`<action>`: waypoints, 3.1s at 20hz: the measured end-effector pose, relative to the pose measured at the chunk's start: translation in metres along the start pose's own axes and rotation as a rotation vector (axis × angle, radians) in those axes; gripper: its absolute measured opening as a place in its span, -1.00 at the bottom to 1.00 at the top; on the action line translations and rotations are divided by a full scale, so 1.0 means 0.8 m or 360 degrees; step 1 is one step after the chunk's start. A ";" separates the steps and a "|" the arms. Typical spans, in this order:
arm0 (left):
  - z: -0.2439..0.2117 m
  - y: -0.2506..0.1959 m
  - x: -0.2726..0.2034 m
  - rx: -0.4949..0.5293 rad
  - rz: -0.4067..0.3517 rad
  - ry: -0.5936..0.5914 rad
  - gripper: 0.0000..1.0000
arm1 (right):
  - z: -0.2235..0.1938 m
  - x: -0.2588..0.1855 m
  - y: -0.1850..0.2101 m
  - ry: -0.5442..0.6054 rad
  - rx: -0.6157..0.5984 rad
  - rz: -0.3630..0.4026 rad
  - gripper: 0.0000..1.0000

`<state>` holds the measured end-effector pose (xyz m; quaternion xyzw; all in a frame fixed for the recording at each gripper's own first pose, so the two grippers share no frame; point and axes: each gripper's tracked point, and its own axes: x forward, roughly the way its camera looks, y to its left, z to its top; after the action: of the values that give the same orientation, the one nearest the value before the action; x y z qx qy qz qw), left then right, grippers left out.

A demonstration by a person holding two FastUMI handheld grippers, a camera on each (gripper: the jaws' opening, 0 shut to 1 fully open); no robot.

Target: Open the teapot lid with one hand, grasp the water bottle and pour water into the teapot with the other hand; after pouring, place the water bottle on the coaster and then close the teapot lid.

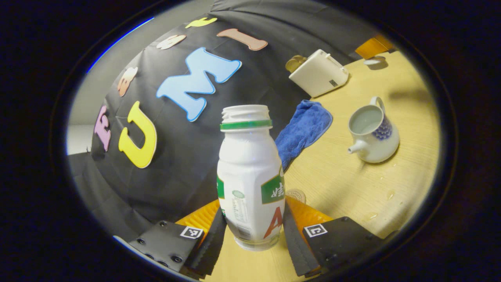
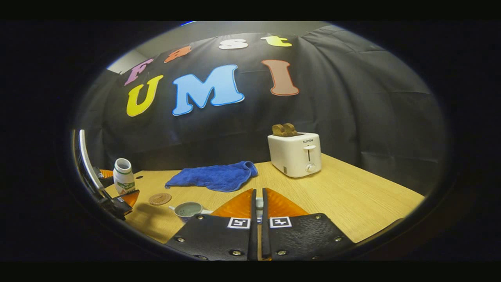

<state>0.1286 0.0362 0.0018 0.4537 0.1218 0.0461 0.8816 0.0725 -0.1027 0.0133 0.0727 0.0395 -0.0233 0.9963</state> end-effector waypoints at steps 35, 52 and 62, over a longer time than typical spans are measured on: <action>0.066 -0.020 0.024 0.1086 0.0061 -0.0041 0.69 | 0.002 -0.009 -0.014 -0.0017 0.0087 0.0002 -0.93; 0.089 -0.003 0.024 0.1266 0.0146 -0.0096 0.69 | 0.003 -0.012 -0.014 -0.0011 0.0120 0.0017 -0.92; 0.097 0.009 0.022 0.1301 0.0165 -0.0090 0.69 | 0.002 -0.011 -0.014 -0.0004 0.0129 0.0024 -0.92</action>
<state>0.1657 -0.0177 0.0480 0.7732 0.0828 0.0258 0.6282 0.0633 -0.1135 0.0144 0.1132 0.0368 -0.0173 0.9927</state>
